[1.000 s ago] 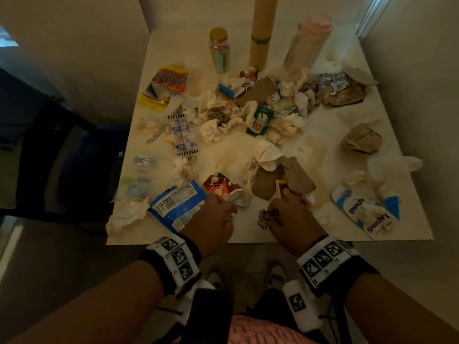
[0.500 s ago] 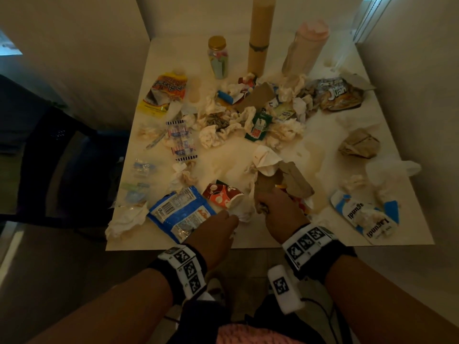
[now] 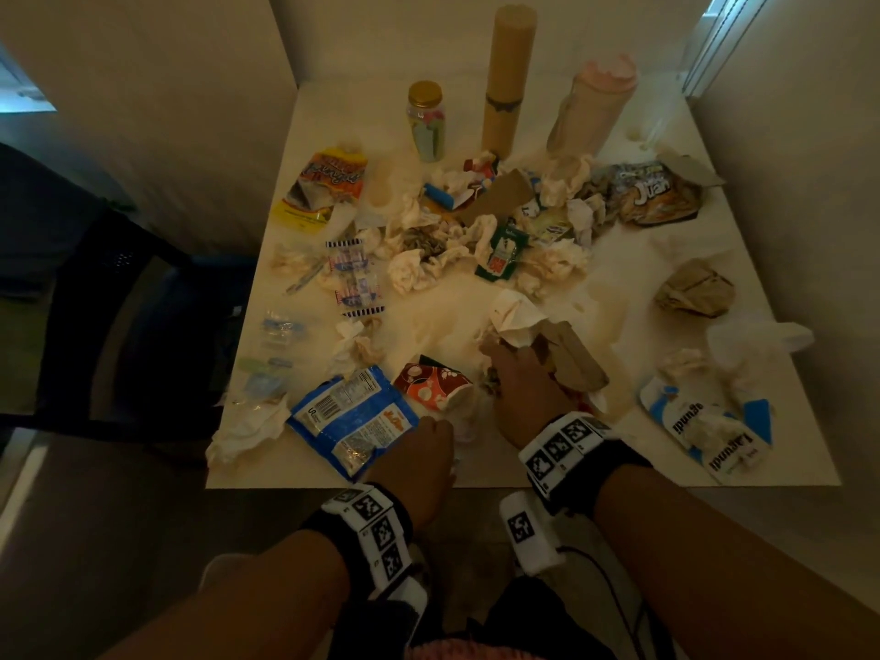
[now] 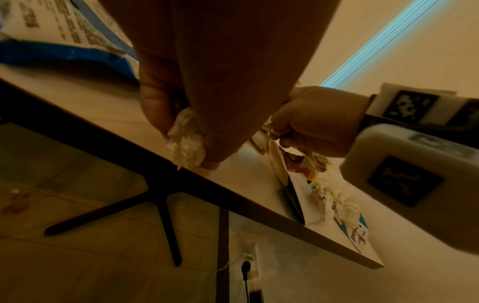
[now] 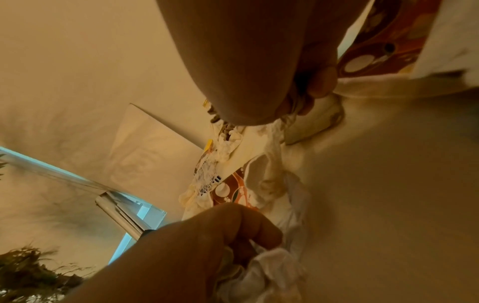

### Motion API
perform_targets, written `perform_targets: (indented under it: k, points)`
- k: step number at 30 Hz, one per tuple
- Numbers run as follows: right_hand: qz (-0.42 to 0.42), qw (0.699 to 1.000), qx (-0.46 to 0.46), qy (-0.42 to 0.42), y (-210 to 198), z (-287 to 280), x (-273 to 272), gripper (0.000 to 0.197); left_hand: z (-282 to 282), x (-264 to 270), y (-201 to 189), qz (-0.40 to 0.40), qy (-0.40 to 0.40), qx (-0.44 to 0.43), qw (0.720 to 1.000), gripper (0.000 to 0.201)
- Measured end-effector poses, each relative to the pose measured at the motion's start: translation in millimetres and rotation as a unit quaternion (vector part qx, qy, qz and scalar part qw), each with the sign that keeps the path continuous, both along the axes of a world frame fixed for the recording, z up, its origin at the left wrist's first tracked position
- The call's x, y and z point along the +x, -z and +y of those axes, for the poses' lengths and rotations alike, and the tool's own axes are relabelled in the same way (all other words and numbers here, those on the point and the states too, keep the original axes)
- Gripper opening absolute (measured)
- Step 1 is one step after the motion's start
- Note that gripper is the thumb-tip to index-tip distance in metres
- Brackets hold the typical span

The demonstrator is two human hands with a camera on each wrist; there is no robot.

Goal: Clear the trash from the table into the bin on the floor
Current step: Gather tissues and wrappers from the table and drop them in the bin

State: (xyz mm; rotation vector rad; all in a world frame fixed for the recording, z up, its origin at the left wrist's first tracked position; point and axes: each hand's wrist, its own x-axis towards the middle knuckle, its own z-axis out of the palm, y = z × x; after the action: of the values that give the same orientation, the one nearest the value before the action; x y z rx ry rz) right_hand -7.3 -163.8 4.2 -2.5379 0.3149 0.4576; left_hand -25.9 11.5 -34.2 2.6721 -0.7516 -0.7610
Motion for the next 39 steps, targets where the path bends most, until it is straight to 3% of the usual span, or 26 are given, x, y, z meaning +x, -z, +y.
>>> perform_targets:
  k: [6, 13, 17, 21, 26, 30, 34, 37, 39]
  points:
    - [0.019, 0.998, -0.052, -0.037, 16.1, 2.6, 24.6, 0.042, 3.9, -1.8, 9.7, -0.005, 0.004, -0.006, 1.000, 0.023]
    - [-0.002, 0.998, -0.056, -0.038, 20.3, 0.5, 18.8, 0.032, 6.7, -1.2, 13.1, 0.004, -0.001, -0.014, 1.000, 0.021]
    - [-0.011, 0.999, -0.023, -0.033, 17.7, -0.9, 16.9, 0.040, 6.3, 0.3, 12.8, 0.011, 0.002, -0.006, 1.000, 0.020]
    - [0.015, 0.995, -0.070, -0.066, 14.7, 1.2, 17.3, 0.025, 5.5, 0.5, 7.8, 0.026, 0.003, -0.006, 1.000, 0.020]
    - [-0.098, 0.992, -0.043, -0.068, 3.7, -2.1, 8.4, 0.020, 4.4, -0.4, 3.2, 0.036, -0.012, -0.006, 0.999, 0.024]
    - [-0.199, 0.975, -0.086, -0.054, -10.8, -13.6, -2.4, 0.021, 0.7, -2.6, -0.6, 0.021, -0.034, 0.016, 0.999, 0.025]
    - [-0.192, 0.980, 0.030, -0.031, -17.5, -23.1, -3.5, 0.020, -3.0, -3.7, -2.8, 0.019, -0.065, 0.010, 0.998, 0.021]
    - [-0.191, 0.981, 0.015, -0.036, -16.9, -25.1, -0.2, 0.009, -2.3, -4.5, -2.5, 0.016, -0.066, 0.002, 0.998, 0.021]
    - [-0.204, 0.979, -0.005, -0.014, -16.6, -23.5, -4.0, 0.016, -1.5, -4.1, -1.6, 0.018, -0.065, -0.003, 0.998, 0.021]
